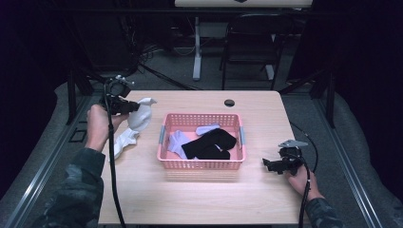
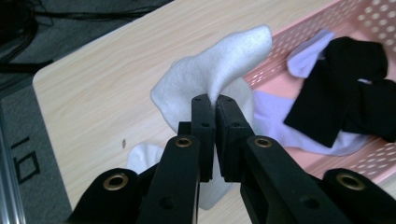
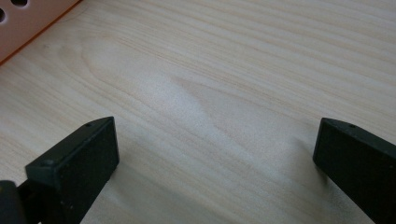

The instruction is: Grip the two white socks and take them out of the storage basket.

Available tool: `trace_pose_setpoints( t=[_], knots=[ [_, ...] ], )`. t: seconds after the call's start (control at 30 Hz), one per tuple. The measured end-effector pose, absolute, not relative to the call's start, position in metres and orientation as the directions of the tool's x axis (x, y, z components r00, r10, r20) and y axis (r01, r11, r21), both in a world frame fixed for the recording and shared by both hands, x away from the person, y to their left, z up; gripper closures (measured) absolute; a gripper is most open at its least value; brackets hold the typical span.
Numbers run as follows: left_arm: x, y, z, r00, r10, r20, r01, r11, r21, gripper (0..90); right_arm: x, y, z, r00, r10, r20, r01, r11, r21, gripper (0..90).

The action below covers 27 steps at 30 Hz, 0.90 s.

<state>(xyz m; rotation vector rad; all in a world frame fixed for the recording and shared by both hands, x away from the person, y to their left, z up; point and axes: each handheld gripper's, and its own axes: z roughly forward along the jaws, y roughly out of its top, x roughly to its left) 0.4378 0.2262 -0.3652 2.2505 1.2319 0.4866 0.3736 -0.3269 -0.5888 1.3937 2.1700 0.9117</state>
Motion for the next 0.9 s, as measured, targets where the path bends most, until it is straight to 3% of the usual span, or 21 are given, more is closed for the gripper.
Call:
trace_pose_setpoints(
  t=[0.4,0.9],
  knots=[
    [0.444,0.272,-0.407,0.417,0.909,-0.010,0.760,-0.342,0.553,86.8,0.374,-0.327,-0.589,-0.420,0.907,0.012,0.644,0.289,0.709,0.0],
    [0.448,0.295,-0.481,0.335,0.937,-0.098,0.860,-0.262,0.439,84.9,0.374,-0.327,-0.589,-0.420,0.907,0.012,0.644,0.289,0.708,0.0]
  ],
)
